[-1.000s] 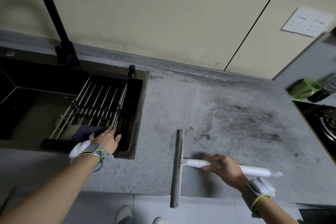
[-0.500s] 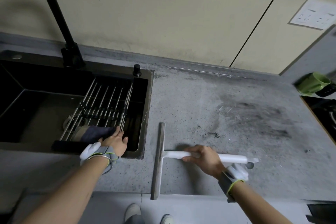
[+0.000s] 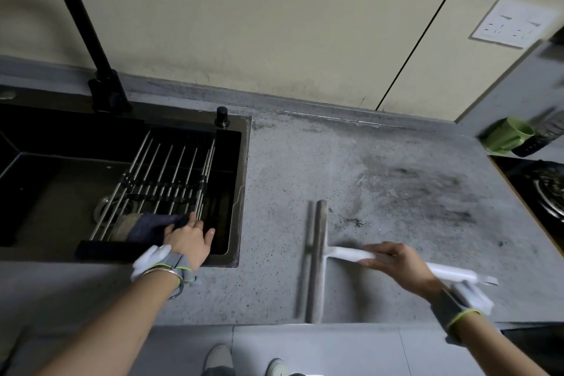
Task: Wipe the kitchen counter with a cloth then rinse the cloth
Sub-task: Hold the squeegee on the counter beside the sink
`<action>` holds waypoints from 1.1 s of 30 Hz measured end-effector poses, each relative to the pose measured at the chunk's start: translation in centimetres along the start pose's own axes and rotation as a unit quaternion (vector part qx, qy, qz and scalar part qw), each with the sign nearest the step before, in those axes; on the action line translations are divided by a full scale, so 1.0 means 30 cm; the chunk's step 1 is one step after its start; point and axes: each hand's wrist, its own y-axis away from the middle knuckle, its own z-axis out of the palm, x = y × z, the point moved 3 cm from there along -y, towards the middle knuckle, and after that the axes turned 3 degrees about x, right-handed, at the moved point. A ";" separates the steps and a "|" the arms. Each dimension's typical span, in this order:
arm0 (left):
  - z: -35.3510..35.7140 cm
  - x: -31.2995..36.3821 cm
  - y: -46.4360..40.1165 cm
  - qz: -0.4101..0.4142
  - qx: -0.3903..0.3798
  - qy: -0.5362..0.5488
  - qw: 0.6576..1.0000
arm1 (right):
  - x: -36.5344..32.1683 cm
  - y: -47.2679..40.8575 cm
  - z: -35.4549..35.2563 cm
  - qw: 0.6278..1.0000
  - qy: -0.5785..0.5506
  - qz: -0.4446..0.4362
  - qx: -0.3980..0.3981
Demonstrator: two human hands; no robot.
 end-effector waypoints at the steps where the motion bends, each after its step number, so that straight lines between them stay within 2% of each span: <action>1: 0.005 0.006 -0.001 0.002 0.003 -0.009 1.000 | 0.023 0.010 -0.023 1.000 0.012 0.007 -0.004; 5: 0.029 0.013 0.003 0.002 0.021 -0.033 0.999 | 0.076 0.029 -0.062 1.000 0.019 0.018 -0.017; 10: 0.029 0.010 0.001 0.004 0.038 -0.044 0.998 | 0.077 0.022 -0.026 0.996 0.092 0.001 -0.017; 24: 0.013 -0.008 0.000 0.032 0.038 0.000 0.999 | -0.109 -0.051 0.179 0.996 0.062 -0.064 -0.027; 33: 0.014 -0.009 0.012 0.037 0.036 -0.018 0.998 | -0.232 -0.035 0.289 0.993 0.054 -0.104 -0.020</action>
